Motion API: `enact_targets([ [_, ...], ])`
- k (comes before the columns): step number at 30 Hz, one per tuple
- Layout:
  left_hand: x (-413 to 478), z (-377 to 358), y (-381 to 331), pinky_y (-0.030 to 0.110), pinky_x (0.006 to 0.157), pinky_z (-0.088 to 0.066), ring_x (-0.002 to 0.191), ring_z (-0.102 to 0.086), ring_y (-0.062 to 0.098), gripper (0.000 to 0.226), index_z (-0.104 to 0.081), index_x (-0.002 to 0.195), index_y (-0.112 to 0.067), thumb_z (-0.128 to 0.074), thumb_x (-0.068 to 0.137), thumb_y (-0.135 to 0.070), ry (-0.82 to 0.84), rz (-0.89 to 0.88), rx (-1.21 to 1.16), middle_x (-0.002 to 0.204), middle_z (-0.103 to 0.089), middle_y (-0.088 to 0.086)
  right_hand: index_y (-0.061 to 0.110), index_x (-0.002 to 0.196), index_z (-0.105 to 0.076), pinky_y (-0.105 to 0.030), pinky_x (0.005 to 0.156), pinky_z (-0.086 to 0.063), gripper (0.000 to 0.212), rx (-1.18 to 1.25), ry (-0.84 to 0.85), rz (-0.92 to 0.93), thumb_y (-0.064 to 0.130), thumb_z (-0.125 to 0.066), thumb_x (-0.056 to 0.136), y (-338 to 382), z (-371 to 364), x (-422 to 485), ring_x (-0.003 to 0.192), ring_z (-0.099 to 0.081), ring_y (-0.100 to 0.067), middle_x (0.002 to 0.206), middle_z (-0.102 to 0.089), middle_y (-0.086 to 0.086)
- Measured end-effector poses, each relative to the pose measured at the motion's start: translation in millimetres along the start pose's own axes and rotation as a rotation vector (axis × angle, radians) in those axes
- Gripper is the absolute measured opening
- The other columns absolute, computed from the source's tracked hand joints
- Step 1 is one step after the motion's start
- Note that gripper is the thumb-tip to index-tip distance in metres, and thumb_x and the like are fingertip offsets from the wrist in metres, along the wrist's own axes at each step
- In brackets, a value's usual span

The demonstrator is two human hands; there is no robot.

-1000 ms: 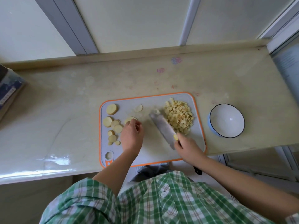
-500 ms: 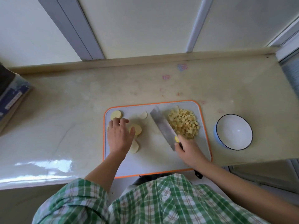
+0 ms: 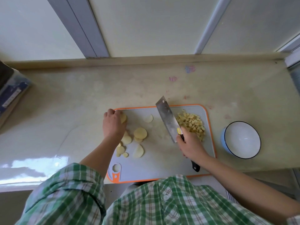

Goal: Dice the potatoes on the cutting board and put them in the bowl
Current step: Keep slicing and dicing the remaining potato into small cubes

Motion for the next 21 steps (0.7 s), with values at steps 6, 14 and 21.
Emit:
enact_targets([
  [6, -2.4, 7.5, -2.4, 0.037, 0.09, -0.044, 0.105, -0.051, 0.029, 0.048, -0.058, 0.116, -0.01, -0.076, 0.073, -0.025, 0.009, -0.061, -0.164, 0.113, -0.05, 0.012, 0.003, 0.09, -0.045, -0.038, 0.038, -0.041, 0.016, 0.118, 0.03, -0.059, 0.016, -0.044, 0.098, 3.8, -3.9, -7.6, 0.034, -0.047, -0.016, 0.063, -0.057, -0.025],
  [14, -54.7, -23.5, -58.1, 0.035, 0.08, -0.043, 0.097, -0.056, 0.029, 0.049, -0.061, 0.116, -0.014, -0.07, 0.074, -0.037, 0.16, -0.501, -0.019, 0.109, -0.054, 0.007, 0.016, 0.079, -0.038, -0.028, 0.036, -0.037, 0.021, 0.237, -0.013, -0.113, 0.012, -0.043, 0.099, -5.5, -1.0, -19.5, 0.038, -0.041, -0.018, 0.057, -0.048, -0.009],
  [21, -59.9, -29.0, -47.5, 0.037, 0.086, -0.04, 0.103, -0.047, 0.03, 0.05, -0.055, 0.121, -0.011, -0.063, 0.081, -0.039, 0.062, -0.291, 0.188, 0.115, -0.05, 0.011, 0.03, 0.081, -0.037, -0.028, 0.039, -0.039, 0.025, 0.245, 0.007, -0.071, 0.015, -0.044, 0.1, -6.5, -0.6, -34.1, 0.038, -0.042, -0.015, 0.056, -0.049, -0.007],
])
Point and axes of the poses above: each hand's wrist, its own x-axis towards the middle knuckle, its own z-axis out of the back of the hand, y = z × x, the point moved 4 cm from there along x, towards the middle knuckle
